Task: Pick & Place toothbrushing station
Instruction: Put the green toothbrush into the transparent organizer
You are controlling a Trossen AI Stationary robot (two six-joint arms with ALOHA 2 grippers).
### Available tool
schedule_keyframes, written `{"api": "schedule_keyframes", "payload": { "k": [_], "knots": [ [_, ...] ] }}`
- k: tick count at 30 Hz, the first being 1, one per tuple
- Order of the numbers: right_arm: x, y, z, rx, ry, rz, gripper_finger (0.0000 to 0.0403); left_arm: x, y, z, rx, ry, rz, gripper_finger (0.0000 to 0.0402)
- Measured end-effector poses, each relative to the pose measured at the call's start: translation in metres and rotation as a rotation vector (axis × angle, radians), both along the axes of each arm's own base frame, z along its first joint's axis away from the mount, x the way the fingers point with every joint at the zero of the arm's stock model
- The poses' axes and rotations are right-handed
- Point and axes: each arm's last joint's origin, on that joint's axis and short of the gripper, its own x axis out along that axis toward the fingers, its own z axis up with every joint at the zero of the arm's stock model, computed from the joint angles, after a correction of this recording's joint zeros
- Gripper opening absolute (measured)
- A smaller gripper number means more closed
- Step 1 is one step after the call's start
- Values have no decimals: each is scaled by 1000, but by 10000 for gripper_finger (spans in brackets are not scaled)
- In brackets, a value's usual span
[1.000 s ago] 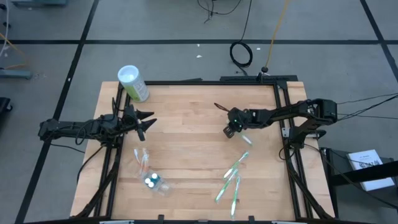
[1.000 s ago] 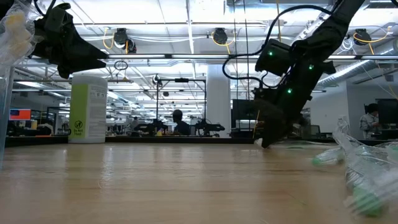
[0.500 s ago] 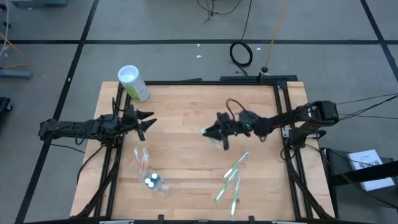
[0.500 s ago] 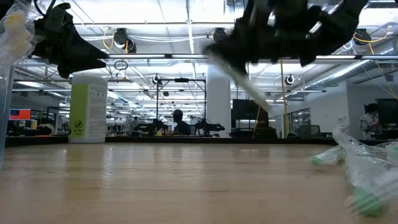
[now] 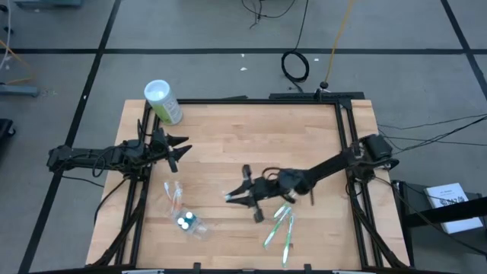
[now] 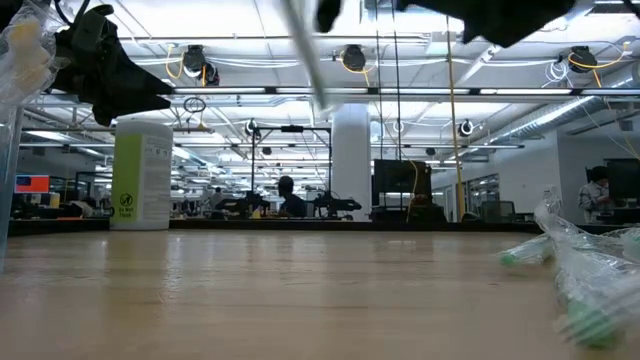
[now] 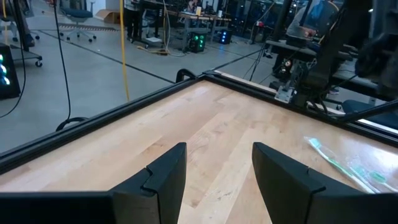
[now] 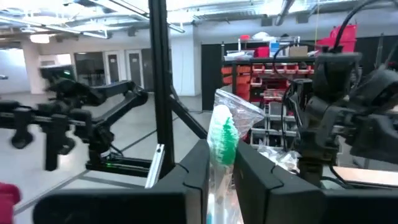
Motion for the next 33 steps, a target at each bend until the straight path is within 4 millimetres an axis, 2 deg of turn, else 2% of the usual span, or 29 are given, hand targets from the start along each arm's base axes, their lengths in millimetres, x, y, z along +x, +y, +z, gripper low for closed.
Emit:
{"api": "schedule_keyframes", "payload": {
  "k": [4,9,13,19,22,28,30,33],
  "knots": [
    [17,3,-9,-3,21,-5,41,0,0,0,0,0,0,186],
    [15,2,-4,-1,9,-6,41,0,0,0,0,-1,1,186],
    [13,1,0,-69,-19,-31,41,0,0,0,0,0,0,186],
    [19,-24,-1,-87,-1,-119,41,1,0,11,18,-105,5,186],
    [22,-36,-5,-90,42,-147,41,0,0,17,-50,-204,8,186],
    [26,-57,-7,-97,56,-198,41,10,0,16,-132,-222,7,186],
    [26,-62,-9,-102,77,-211,41,17,-1,18,-152,-255,-33,186],
    [28,-70,-13,-122,121,-227,41,30,-6,22,-164,-302,-193,186]
  ]
}}
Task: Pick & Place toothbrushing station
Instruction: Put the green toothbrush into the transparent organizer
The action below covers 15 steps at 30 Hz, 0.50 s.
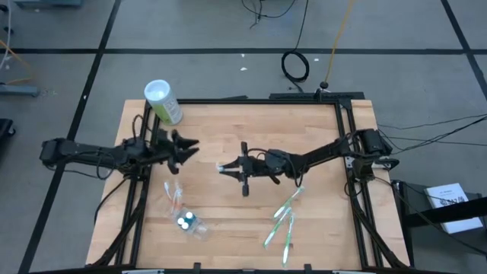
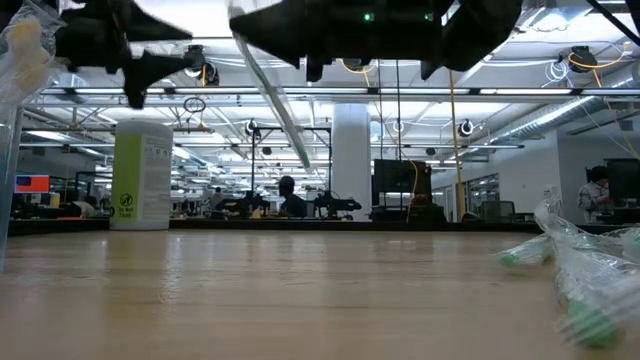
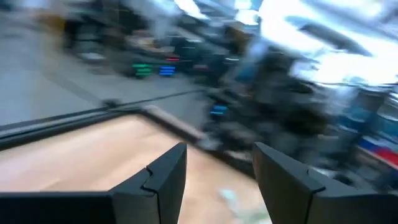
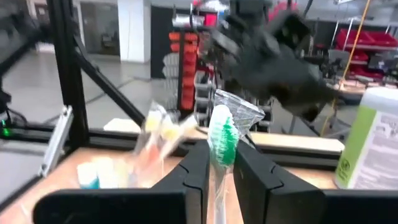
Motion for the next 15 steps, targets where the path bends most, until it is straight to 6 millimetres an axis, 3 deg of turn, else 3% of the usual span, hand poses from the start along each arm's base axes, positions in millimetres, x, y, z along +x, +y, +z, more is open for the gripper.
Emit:
{"api": "schedule_keyframes", "payload": {
  "k": [5,10,15],
  "knots": [
    [1,-11,-3,-28,32,-29,41,24,-7,-7,151,9,-176,186],
    [1,-20,-4,-36,37,-50,41,40,-8,-16,167,78,-125,205],
    [2,-27,-4,-38,35,-69,41,57,-11,-10,247,117,-122,245]
  ]
}}
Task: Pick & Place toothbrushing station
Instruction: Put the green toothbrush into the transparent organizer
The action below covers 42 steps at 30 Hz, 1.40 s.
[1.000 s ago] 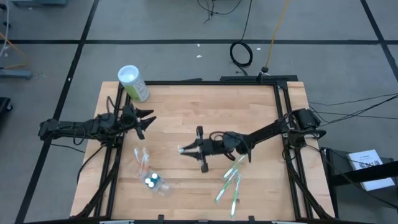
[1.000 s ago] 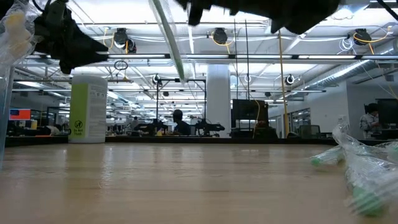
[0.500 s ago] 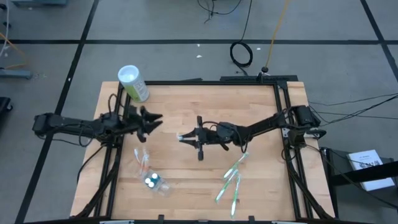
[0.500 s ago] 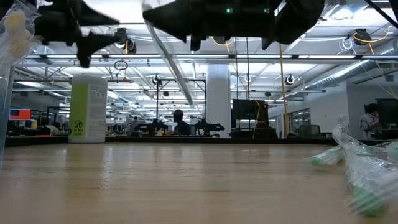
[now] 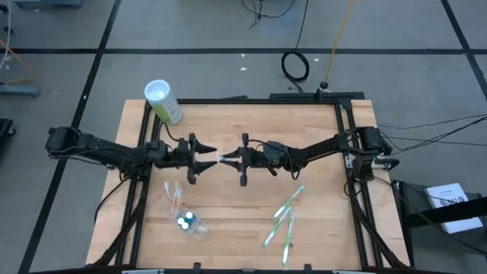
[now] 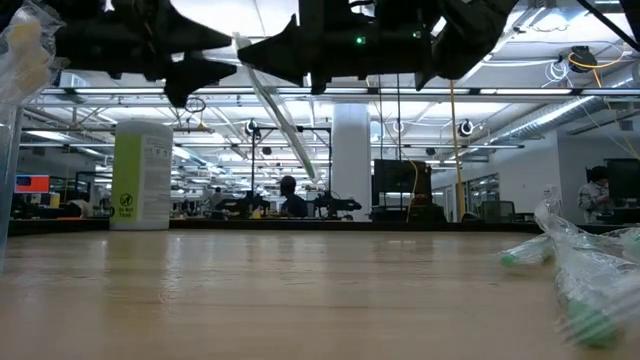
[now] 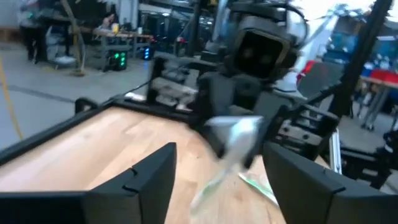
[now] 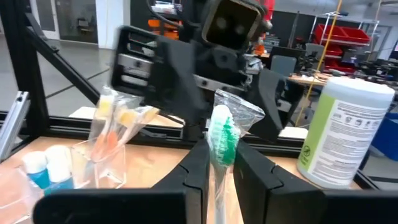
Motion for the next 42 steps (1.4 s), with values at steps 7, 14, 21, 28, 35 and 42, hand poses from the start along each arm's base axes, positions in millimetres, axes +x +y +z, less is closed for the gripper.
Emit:
{"api": "schedule_keyframes", "payload": {
  "k": [7,14,21,28,35,42],
  "knots": [
    [0,-4,0,-1,4,-7,41,23,-5,10,128,23,-24,256],
    [0,-4,-1,-8,5,-6,41,30,-5,11,177,36,-20,224],
    [0,-4,-1,-8,7,-6,41,29,-5,12,198,29,-18,147],
    [0,-4,-1,-16,10,-6,48,29,-5,12,200,29,-23,57],
    [-4,-4,-8,-8,157,-9,149,22,-5,26,162,-46,-21,23],
    [-29,-3,7,35,397,-12,247,2,-9,40,65,-12,-58,22]
  ]
}}
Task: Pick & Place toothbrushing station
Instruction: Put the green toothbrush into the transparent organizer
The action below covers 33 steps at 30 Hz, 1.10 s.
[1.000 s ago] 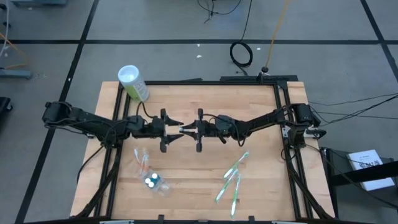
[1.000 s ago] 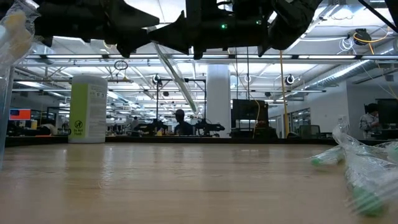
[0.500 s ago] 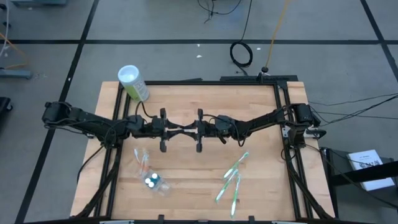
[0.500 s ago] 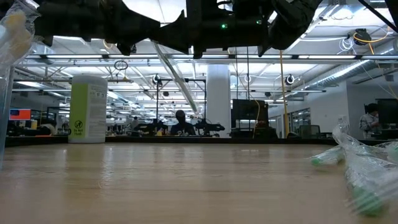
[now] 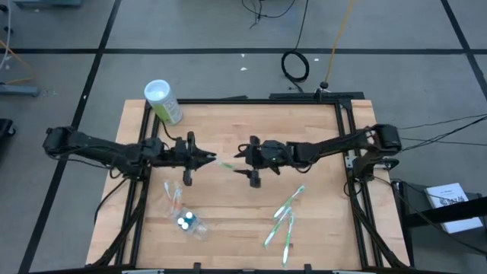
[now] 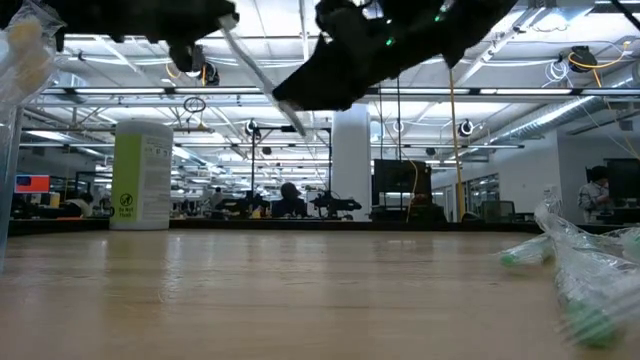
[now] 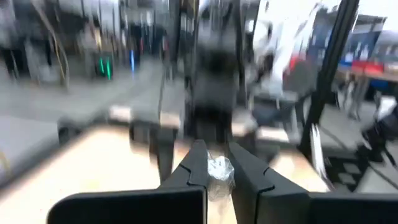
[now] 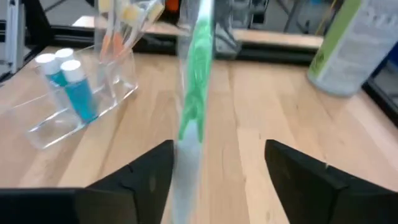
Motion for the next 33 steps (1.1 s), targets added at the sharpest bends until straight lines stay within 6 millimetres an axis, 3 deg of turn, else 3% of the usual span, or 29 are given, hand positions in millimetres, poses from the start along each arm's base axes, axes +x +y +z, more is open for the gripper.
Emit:
{"api": "schedule_keyframes", "payload": {
  "k": [2,7,11,14,18,25,33],
  "knots": [
    [-12,0,11,34,53,-14,259,-6,-4,7,-50,127,-21,19],
    [-36,-2,37,65,77,-43,271,-20,-25,49,-182,411,-41,4],
    [-50,-2,44,66,-20,-33,268,-27,-45,80,-121,439,-82,4],
    [-63,-2,41,66,-64,-33,266,-32,-56,92,-140,406,-94,4],
    [-81,-4,38,56,-117,-76,267,-33,-76,86,-145,446,-165,3],
    [-108,-5,31,62,-249,-78,263,-31,-122,63,-2,550,-262,2],
    [-123,-5,33,64,-296,-76,263,-30,-142,51,44,529,-155,1]
  ]
}}
